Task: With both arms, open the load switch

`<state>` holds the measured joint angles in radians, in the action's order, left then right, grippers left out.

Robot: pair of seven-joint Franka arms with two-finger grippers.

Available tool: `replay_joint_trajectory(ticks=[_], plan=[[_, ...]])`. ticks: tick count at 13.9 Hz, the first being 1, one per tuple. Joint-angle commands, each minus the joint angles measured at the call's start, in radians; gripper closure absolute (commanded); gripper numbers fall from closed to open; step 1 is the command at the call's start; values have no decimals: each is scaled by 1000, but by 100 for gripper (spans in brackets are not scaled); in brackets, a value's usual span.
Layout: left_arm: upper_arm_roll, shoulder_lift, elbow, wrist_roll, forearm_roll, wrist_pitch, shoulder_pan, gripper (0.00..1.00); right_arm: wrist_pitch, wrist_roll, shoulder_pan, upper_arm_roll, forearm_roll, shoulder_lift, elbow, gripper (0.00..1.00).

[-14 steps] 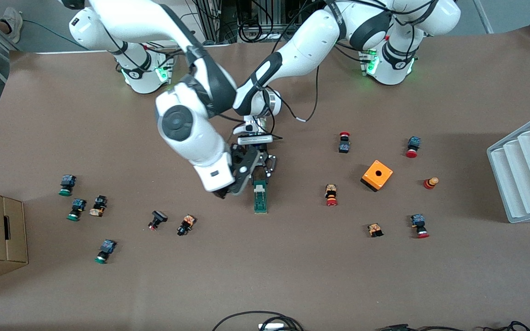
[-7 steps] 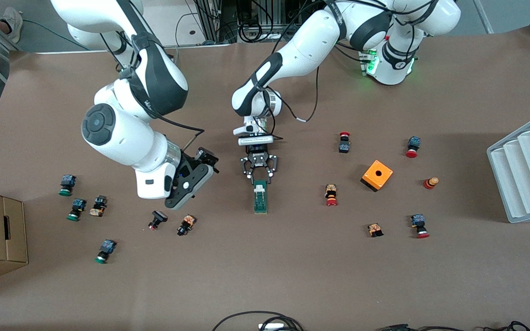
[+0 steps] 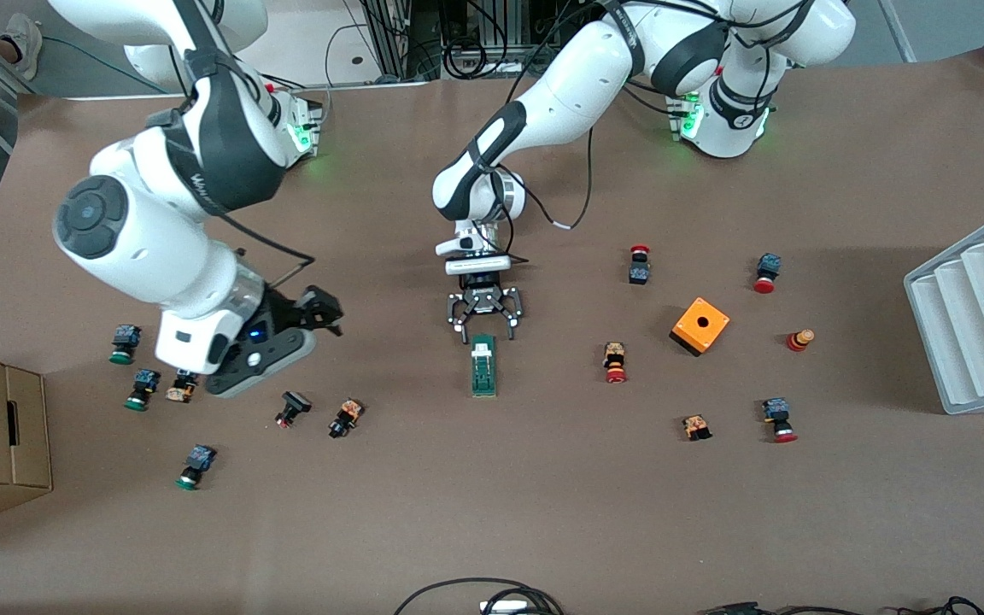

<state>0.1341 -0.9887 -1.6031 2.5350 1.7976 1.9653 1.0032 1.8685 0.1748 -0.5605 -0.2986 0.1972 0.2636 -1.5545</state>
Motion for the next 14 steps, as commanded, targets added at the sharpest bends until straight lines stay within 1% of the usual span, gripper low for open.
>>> replay_joint_trajectory(ticks=[1,3,6,9,11,14], plan=[[10,10,18,-34,-55,26,-2,0,-49,-20,109,25,-61,-26,-15,0],[12,47,20,-154,-157,29,-2,0,-71,-9,230,62,-70,-33,-15,0],[25,84,41,-332,-282,29,-3,0,-91,-14,319,114,-75,-49,-19,0],[27,110,58,-450,-383,29,-5,0,-120,-15,441,214,-82,-84,-53,0],[27,130,78,-545,-455,29,-6,0,-147,-17,453,225,-122,-115,-64,0],[27,160,104,-688,-558,27,-9,0,-192,-20,458,227,-127,-159,-64,0]])
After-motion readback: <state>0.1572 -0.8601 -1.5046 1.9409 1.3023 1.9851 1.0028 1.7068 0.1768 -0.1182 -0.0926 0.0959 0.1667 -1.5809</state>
